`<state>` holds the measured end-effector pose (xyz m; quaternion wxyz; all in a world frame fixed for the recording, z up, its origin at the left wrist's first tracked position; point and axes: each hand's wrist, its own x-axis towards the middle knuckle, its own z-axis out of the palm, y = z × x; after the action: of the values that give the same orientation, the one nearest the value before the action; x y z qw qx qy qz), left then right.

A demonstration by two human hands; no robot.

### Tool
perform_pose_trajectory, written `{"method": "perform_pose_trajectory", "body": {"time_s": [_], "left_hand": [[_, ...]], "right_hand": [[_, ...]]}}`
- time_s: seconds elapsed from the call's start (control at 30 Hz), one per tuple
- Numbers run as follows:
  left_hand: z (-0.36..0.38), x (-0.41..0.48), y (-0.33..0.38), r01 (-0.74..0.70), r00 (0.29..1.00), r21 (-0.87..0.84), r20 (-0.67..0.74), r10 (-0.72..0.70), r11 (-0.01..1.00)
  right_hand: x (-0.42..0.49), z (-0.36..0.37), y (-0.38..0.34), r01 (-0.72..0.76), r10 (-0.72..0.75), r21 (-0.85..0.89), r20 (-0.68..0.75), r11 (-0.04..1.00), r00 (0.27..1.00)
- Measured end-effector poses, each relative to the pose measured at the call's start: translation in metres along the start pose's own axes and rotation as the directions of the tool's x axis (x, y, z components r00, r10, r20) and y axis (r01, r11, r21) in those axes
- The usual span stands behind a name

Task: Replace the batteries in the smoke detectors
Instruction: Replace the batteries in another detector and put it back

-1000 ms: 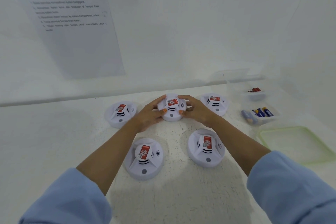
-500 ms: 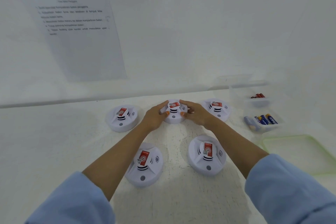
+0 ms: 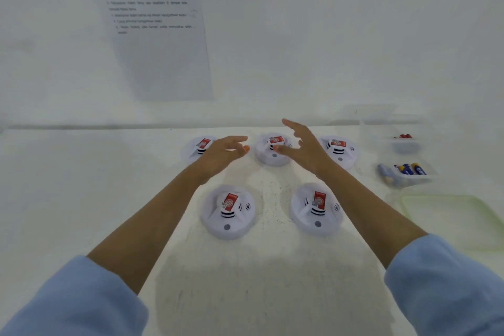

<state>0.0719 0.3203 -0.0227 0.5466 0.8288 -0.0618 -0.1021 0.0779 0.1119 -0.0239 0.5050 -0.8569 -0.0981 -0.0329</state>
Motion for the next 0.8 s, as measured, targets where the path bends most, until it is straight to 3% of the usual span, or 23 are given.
{"method": "perform_pose_trajectory", "body": {"time_s": [0.2, 0.5, 0.63, 0.8], "left_hand": [[-0.017, -0.046, -0.019, 0.076, 0.991, -0.069, 0.114, -0.068, 0.995], [-0.023, -0.094, -0.055, 0.063, 0.970, 0.062, 0.231, -0.076, 0.996], [-0.016, -0.101, -0.061, -0.004, 0.976, 0.188, 0.215, -0.037, 0.982], [-0.008, -0.100, -0.059, -0.048, 0.987, 0.193, 0.163, 0.016, 0.980]], "right_hand": [[-0.034, 0.028, -0.027, -0.064, 0.051, 0.105, 0.123, 0.992, 0.991], [-0.088, 0.071, -0.026, -0.237, 0.207, 0.048, 0.342, 0.970, 0.916], [-0.103, 0.085, -0.020, -0.207, 0.209, -0.038, 0.305, 0.978, 0.929], [-0.106, 0.096, -0.017, -0.179, 0.186, -0.051, 0.234, 0.983, 0.954]]}}
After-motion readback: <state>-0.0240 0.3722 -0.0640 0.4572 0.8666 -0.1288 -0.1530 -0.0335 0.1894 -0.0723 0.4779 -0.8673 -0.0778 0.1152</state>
